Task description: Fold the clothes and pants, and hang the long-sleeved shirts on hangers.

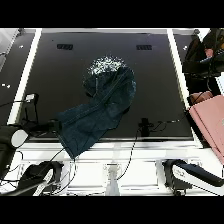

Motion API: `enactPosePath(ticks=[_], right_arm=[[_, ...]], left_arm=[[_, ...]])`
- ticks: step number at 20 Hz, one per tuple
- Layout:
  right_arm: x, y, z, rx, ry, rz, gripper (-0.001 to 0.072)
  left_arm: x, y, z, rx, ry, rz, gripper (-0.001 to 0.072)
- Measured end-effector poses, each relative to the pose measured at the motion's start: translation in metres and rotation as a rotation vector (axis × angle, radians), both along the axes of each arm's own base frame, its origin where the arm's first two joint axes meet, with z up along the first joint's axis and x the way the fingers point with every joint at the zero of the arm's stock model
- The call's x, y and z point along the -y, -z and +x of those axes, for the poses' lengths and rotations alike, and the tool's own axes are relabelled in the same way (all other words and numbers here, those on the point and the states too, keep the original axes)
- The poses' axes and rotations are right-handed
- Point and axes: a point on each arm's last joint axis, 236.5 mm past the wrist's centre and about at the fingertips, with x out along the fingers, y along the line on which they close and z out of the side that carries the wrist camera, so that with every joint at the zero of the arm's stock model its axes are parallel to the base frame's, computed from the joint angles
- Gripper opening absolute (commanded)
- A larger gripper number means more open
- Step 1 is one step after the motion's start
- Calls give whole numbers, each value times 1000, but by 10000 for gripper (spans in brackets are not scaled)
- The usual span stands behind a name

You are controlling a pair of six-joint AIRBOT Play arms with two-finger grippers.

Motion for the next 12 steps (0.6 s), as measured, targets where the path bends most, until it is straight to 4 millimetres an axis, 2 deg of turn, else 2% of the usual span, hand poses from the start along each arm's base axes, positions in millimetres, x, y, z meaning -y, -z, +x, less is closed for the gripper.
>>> enactPosePath(ticks=[3,5,8,12], right_arm=[[0,0,0,0,0,0,37],[0,0,0,0,0,0,37],[0,0,0,0,0,0,37],[0,0,0,0,0,0,37]], left_arm=[[-5,23,-17,-89,-44,8,448],[-7,36,-32,-158,-63,9,613],[-8,54,-55,-255,-81,11,612],[-5,65,-65,-307,-91,0,612]])
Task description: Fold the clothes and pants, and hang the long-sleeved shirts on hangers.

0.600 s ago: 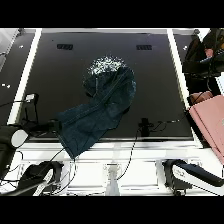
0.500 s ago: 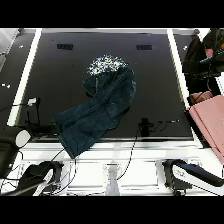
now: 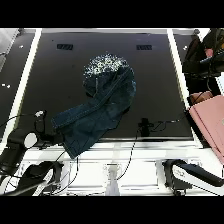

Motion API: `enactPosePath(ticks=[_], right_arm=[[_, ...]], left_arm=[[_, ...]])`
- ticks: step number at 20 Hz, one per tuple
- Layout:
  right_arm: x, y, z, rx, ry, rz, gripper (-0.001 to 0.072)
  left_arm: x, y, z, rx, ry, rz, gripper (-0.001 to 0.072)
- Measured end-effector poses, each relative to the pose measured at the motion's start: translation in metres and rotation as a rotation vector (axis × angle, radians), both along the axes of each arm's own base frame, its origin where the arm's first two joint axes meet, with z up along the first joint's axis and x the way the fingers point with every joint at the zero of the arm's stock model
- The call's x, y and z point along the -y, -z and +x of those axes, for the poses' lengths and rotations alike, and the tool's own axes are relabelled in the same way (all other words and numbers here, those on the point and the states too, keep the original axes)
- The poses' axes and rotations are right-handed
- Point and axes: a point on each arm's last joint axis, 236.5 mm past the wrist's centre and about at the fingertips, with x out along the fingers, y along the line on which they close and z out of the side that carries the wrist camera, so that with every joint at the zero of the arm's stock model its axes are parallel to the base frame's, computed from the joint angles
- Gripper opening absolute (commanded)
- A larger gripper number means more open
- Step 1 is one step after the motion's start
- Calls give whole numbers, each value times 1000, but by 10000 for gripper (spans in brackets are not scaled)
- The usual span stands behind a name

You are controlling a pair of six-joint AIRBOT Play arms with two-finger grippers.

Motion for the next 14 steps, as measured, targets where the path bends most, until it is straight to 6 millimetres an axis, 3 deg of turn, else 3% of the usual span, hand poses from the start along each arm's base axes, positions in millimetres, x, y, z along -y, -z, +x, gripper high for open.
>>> enactPosePath(ticks=[5,10,11,12,14], right_arm=[[0,0,0,0,0,0,37],[0,0,0,0,0,0,37],[0,0,0,0,0,0,37],[0,0,0,0,0,0,38],[0,0,0,0,0,0,37]], left_arm=[[12,18,5,-53,-17,-38,599],[21,39,24,-66,-42,-67,598],[23,43,28,-65,-57,-76,561],[25,47,32,-62,-75,-92,473],[30,51,45,-35,-126,-136,461]])
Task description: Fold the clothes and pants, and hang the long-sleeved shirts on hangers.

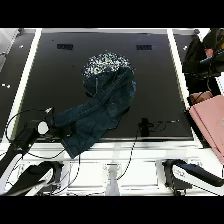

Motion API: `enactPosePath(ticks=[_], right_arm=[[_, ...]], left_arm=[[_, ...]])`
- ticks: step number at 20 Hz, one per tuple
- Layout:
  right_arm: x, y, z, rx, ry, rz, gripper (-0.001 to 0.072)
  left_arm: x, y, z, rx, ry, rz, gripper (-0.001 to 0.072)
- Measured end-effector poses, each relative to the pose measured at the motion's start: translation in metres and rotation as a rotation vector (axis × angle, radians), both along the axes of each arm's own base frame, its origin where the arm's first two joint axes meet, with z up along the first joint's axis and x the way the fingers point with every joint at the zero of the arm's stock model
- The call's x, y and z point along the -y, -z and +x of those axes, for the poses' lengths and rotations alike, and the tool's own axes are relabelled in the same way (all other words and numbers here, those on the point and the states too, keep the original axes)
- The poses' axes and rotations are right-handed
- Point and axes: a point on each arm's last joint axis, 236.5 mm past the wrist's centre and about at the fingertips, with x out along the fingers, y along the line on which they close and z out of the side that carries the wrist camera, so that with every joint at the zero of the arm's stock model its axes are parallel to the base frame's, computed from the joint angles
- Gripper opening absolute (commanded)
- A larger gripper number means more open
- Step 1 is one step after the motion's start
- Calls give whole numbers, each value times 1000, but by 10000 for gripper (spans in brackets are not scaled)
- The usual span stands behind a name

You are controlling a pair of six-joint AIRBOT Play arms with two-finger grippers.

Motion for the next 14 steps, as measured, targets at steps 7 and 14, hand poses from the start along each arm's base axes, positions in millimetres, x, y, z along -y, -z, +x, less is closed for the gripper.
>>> enactPosePath(ticks=[7,14], right_arm=[[0,0,0,0,0,0,37],[0,0,0,-1,0,0,37]], left_arm=[[-4,-5,56,197,-136,-57,17],[-19,-14,80,305,-136,-13,697]])
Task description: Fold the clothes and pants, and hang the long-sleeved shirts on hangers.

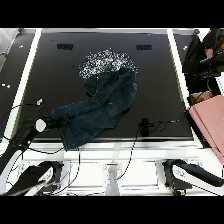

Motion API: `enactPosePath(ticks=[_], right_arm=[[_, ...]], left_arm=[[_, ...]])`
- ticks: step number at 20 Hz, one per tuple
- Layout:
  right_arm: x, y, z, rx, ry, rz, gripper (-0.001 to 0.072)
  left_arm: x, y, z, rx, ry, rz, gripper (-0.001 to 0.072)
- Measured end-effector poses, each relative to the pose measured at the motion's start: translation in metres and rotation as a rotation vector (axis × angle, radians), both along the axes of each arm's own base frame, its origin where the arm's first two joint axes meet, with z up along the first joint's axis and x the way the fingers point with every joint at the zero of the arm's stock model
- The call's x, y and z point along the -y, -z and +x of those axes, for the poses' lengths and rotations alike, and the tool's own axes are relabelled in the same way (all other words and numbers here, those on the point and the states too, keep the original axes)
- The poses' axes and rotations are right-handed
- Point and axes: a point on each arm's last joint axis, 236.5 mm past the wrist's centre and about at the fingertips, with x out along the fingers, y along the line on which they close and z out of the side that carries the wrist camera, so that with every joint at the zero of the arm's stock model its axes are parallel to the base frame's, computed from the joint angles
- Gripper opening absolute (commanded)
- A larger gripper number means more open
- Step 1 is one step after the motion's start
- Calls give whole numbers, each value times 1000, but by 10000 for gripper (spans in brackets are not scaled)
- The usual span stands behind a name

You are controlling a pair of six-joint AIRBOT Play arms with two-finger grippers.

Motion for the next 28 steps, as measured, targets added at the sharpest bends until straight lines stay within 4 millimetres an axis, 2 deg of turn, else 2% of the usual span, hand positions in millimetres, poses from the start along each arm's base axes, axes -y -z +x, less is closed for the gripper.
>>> enactPosePath(ticks=[1,3,8,12,14,21,24,28], right_arm=[[0,0,0,1,0,0,37],[0,0,0,0,0,0,37],[0,0,0,0,0,0,38],[0,0,0,1,0,0,37],[0,0,0,1,0,0,37],[1,-7,12,58,3,-1,37],[1,-9,16,81,4,-2,37],[1,-12,21,102,6,-3,37]], left_arm=[[-2,-1,1,2,-3,5,671],[-10,-4,0,-7,-30,3,672],[-46,-25,11,-6,-135,2,672],[-65,-34,12,-17,-140,14,646],[-64,-30,7,-48,-104,8,647],[-33,-12,0,-115,87,-92,646],[-31,-9,-2,-119,139,-88,647],[-38,-12,-1,-127,187,-43,647]])
